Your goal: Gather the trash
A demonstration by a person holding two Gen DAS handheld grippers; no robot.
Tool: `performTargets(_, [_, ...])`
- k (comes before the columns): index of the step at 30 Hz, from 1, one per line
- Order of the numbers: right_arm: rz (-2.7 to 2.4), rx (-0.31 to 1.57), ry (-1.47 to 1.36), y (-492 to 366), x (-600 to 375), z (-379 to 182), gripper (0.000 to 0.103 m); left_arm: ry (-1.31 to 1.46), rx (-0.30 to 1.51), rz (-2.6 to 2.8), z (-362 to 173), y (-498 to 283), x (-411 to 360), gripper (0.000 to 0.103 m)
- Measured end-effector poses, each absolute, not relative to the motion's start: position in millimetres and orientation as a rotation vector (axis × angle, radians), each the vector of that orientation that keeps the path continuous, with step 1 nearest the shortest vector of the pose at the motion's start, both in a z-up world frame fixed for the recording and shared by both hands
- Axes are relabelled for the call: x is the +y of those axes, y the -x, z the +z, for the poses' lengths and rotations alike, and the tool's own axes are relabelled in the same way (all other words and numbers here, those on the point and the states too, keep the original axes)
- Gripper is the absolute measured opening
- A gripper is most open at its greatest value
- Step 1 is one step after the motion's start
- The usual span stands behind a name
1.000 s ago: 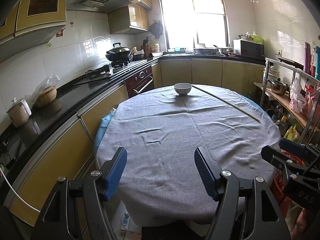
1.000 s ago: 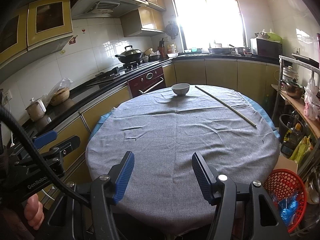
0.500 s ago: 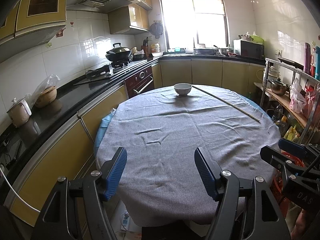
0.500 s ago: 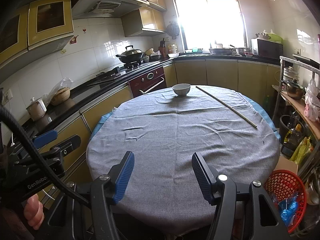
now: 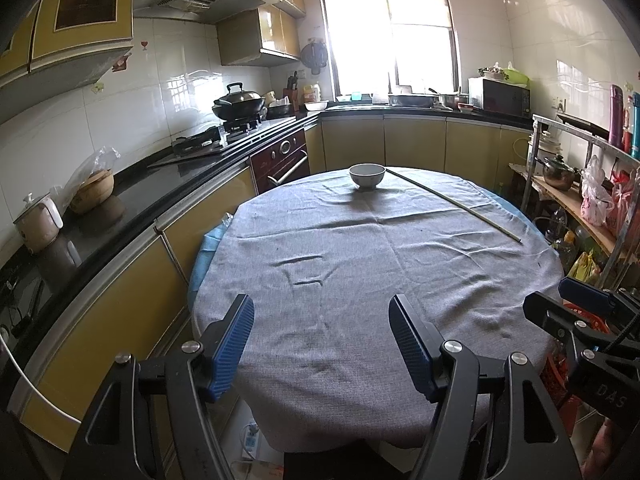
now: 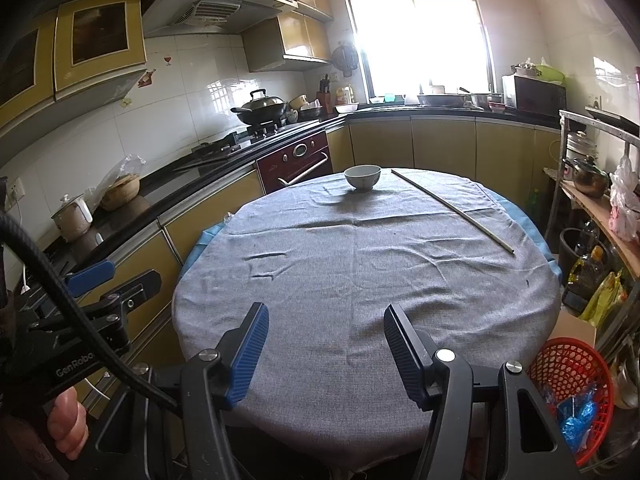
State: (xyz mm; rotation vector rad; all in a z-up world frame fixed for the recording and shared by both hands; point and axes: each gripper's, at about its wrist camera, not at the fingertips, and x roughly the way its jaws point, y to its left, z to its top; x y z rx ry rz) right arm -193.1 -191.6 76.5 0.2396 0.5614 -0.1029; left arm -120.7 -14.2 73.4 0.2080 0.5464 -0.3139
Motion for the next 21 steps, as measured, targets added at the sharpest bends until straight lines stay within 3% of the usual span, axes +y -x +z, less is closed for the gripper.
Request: performTargets(21, [-0.106, 0.577, -0.243, 191.3, -193.5, 68.1, 0.064, -0.208, 0.568, -0.314, 66.0, 115.5, -13.0, 0.071])
